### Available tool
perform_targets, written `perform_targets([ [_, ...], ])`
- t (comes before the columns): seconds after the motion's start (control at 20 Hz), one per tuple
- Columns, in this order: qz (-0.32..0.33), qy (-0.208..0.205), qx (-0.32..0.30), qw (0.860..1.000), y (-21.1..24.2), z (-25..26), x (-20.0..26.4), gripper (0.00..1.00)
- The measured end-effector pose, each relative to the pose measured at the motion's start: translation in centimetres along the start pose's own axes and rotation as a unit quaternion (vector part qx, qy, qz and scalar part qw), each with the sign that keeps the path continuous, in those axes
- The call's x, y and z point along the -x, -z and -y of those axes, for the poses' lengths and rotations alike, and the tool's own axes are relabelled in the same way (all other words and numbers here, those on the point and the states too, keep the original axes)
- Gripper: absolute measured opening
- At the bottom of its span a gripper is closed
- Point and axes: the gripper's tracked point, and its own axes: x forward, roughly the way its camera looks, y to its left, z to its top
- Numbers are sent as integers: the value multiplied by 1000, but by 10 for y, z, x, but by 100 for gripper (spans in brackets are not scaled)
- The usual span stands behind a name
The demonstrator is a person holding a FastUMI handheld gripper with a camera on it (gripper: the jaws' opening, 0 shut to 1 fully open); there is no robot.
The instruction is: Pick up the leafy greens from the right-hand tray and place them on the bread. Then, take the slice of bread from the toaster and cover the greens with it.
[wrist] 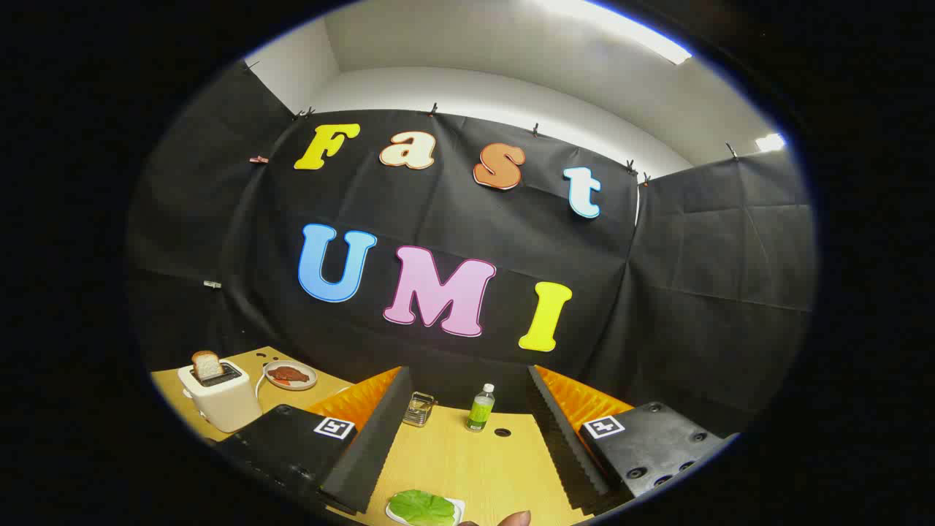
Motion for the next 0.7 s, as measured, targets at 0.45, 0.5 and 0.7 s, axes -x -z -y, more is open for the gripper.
perform_targets([
  [0.45,-1,-9,2,1000,0,-4,3,97],
  [0.5,-1,-9,2,1000,1,-4,4,97],
  [0.7,-2,-13,4,1000,2,-8,2,97],
])
